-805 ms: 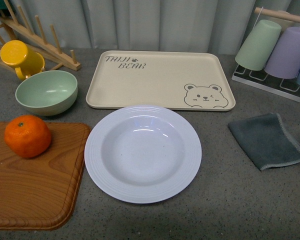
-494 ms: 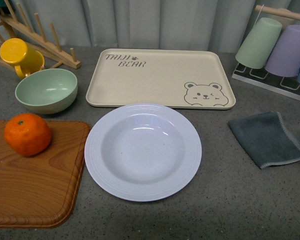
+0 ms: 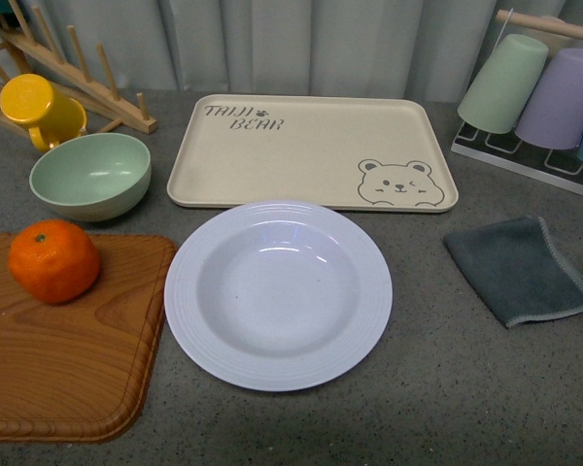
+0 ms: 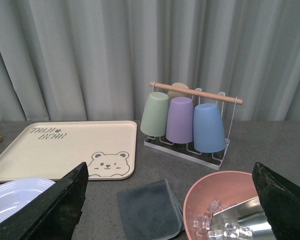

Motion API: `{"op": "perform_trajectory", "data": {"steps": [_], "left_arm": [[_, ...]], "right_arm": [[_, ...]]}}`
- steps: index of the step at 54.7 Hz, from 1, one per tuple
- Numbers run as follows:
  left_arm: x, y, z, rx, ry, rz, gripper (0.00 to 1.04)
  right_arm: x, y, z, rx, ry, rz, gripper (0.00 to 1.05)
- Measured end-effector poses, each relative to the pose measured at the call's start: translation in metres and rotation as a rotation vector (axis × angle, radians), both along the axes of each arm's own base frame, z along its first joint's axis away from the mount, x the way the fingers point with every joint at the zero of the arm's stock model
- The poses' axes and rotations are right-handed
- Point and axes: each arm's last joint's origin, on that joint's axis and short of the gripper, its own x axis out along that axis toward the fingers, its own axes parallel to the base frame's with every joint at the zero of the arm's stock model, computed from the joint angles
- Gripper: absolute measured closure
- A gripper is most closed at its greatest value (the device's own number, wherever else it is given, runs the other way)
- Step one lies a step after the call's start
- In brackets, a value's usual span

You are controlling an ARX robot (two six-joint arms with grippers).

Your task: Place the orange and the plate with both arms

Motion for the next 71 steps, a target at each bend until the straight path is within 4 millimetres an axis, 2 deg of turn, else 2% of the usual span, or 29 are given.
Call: {"op": "perform_trajectory", "data": {"steps": [67,71], "left_arm": [[0.0000,0.0000,0.0000,0.000,0.000,0.000,0.06],[0.0023,0.0022,-0.0049,-0.062,0.075,0.126,0.06]], "right_arm": [[0.0000,0.0000,0.0000,0.000,0.000,0.000,0.09],[0.0000,0.0000,0.0000,0.000,0.000,0.000,0.09]]}}
